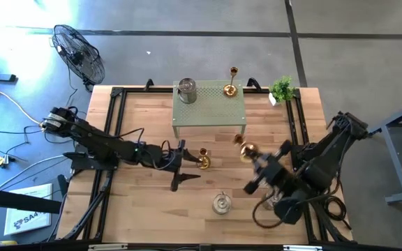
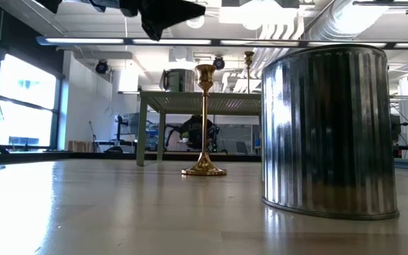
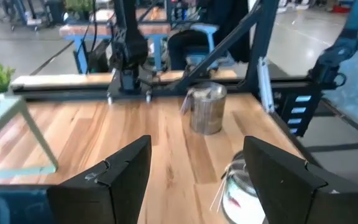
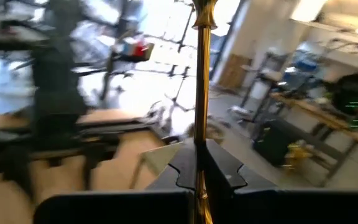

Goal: Pick & Place candle stick holders
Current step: Put the bottom gold candle holder on the shelf

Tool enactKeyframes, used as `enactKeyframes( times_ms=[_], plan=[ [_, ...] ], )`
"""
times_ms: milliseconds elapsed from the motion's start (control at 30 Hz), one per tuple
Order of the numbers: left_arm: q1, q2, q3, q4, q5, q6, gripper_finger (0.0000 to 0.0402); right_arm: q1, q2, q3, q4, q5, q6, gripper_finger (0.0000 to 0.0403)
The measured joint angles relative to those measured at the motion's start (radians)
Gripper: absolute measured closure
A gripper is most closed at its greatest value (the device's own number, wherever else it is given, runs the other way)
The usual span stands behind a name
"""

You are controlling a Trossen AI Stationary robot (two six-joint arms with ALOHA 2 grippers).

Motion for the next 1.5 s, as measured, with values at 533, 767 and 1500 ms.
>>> enactKeyframes(
  times_ms=[533, 767, 1500],
  plan=[
    [0.113, -0.463, 0.0, -0.378, -0.084, 0.167, 0.0152, -0.068, -0.095, 0.0, -0.689, 0.037, 0.607, 0.0402],
    [0.343, -0.526, 0.0, -0.446, 0.109, 0.171, 0.0152, -0.13, -0.177, -0.064, -0.739, 0.039, 0.548, 0.0403],
    [0.664, -0.276, -0.083, -0.194, 0.467, 0.167, 0.0152, -0.09, -0.581, -0.749, -0.191, -0.008, 0.498, 0.0402]
  ],
)
